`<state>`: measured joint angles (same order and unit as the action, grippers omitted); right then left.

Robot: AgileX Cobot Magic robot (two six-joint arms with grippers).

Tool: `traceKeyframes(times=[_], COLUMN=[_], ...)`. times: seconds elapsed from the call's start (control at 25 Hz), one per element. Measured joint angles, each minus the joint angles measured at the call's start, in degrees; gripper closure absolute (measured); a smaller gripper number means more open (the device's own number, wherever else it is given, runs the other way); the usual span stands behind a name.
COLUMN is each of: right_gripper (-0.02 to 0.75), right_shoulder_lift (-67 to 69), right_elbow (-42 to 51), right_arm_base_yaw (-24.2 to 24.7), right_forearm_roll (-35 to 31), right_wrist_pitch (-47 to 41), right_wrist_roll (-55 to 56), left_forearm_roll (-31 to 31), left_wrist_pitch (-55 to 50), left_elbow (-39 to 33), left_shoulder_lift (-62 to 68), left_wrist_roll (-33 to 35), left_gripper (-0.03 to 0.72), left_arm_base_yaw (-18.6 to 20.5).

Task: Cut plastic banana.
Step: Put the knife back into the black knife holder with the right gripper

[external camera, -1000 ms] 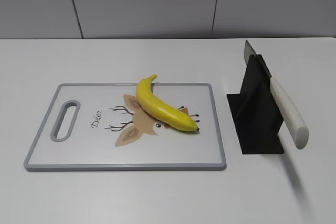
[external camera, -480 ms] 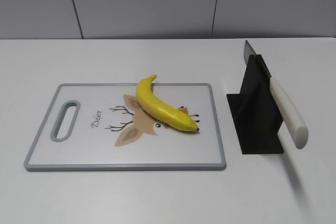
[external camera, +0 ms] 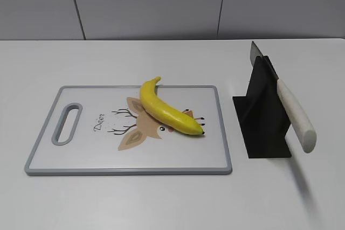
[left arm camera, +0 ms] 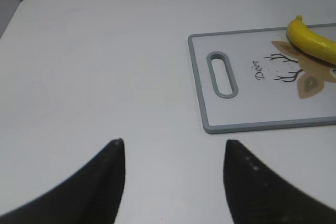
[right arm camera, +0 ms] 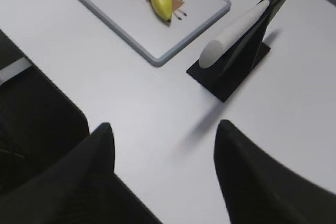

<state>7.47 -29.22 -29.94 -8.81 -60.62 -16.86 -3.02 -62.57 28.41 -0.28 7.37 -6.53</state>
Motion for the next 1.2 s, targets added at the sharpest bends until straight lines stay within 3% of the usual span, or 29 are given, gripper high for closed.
traceKeyframes(times=[0.2, 0.8, 1.2], right_gripper=[0.267, 0.267, 0.268], right_shoulder_lift=[-7.35, -7.81, -7.81], right_elbow=[0.06, 0.12, 0.12], right_arm_base_yaw=[0.0, 0.77, 18.58], right_forearm_roll=[0.0, 0.0, 0.0], right_wrist_pitch=[-0.05, 0.05, 0.11], right_wrist_roll=[0.0, 0.31, 0.37], left_forearm_roll=[0.0, -0.01, -0.01], left_wrist_pitch=[0.0, 0.06, 0.06], left_elbow=[0.0, 0.0, 0.0], left_shoulder_lift=[0.0, 0.0, 0.0], left_wrist_roll=[0.0, 0.0, 0.0], left_gripper=[0.112, 0.114, 0.114], left_arm_base_yaw=[0.0, 0.07, 0.07])
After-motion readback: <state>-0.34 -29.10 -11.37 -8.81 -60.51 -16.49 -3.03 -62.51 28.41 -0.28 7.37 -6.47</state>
